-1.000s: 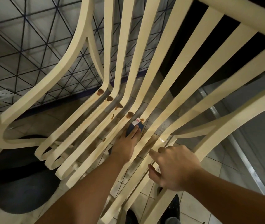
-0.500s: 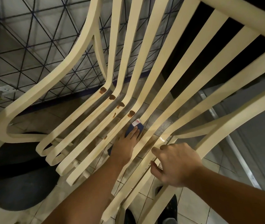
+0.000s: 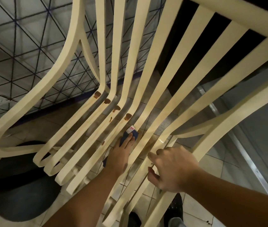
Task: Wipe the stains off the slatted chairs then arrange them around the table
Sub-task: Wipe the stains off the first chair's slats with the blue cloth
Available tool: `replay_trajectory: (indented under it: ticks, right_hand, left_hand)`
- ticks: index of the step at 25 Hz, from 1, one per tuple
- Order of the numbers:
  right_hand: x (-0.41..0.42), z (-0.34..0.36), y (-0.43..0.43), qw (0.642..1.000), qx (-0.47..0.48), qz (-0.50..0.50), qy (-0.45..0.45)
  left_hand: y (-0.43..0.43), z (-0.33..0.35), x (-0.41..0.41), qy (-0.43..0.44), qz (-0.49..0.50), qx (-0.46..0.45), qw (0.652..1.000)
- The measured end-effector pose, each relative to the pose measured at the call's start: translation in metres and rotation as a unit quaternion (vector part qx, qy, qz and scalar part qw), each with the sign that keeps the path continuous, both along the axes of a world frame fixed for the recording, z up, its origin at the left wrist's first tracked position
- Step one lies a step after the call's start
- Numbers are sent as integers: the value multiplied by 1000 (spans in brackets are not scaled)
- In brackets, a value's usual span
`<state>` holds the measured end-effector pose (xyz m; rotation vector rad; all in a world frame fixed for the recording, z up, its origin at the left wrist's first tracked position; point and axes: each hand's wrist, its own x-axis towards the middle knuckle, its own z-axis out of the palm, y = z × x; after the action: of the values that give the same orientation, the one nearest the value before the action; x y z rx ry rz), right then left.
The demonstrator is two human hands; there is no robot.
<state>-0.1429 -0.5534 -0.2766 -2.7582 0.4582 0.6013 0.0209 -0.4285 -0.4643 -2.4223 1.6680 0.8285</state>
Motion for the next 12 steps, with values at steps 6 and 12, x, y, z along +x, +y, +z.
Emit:
replay_trajectory:
  ticks: [6, 12]
  right_hand:
    - [1, 1, -4, 1000, 0, 9, 1]
    - [1, 2, -4, 1000, -15, 17, 1]
  left_hand:
    - [-49, -3, 2, -7, -20, -23, 1000]
    - [-75, -15, 1, -21, -27, -28, 999]
